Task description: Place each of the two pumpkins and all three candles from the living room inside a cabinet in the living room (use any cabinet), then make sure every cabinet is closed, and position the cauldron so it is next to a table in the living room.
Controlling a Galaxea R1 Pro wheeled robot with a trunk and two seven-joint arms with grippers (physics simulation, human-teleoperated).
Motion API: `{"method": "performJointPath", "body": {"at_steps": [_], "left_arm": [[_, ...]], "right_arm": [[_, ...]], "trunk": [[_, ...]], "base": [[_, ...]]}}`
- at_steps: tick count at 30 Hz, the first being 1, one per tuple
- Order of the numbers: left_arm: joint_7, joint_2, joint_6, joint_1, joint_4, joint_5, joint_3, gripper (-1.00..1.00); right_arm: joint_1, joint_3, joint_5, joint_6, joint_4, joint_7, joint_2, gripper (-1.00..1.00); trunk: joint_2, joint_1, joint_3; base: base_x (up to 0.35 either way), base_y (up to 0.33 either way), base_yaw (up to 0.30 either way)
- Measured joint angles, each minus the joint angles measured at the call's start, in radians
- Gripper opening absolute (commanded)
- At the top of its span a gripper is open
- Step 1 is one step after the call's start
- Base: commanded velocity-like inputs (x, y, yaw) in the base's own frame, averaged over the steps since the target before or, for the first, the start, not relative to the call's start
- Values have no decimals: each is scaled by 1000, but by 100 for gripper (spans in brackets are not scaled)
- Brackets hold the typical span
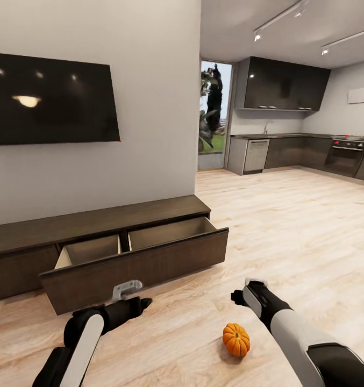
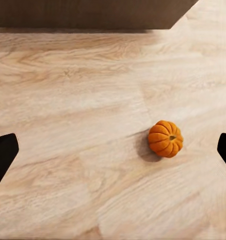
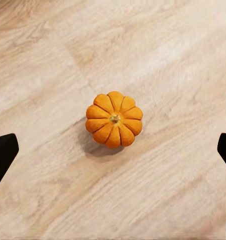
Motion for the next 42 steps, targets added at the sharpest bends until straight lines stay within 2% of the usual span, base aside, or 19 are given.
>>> {"method": "performJointPath", "body": {"at_steps": [2,4,8,11,19,28,40,42], "left_arm": [[-1,-3,7,-1,-2,1,31,100],[-2,-3,10,-2,-4,2,44,100],[-1,-3,11,-2,-9,2,87,100],[0,-4,11,-2,-14,3,99,100],[-2,-2,11,-2,-19,3,99,100],[-2,-3,19,-2,-16,3,98,100],[0,-4,24,-2,-10,6,97,100],[0,-4,23,-3,-9,6,98,100]], "right_arm": [[-2,-12,-8,14,0,2,-1,100],[-3,-21,-13,16,0,2,0,100],[-3,-28,-17,18,6,4,3,100],[-3,-30,-17,18,8,6,-1,100],[-1,-29,-15,15,10,7,0,100],[0,-27,-14,-28,11,8,2,100],[1,-28,-16,-31,10,7,-1,100],[0,-28,-16,-31,10,7,-1,100]], "trunk": [[0,0,0],[0,0,0],[-28,15,-12],[-49,27,-22],[-105,57,-47],[-168,92,-75],[-252,138,-113],[-255,140,-120]], "base": [[0,0,0],[0,0,0],[0,0,0],[0,0,0],[0,0,0],[0,0,0],[0,0,0],[0,0,0]]}}
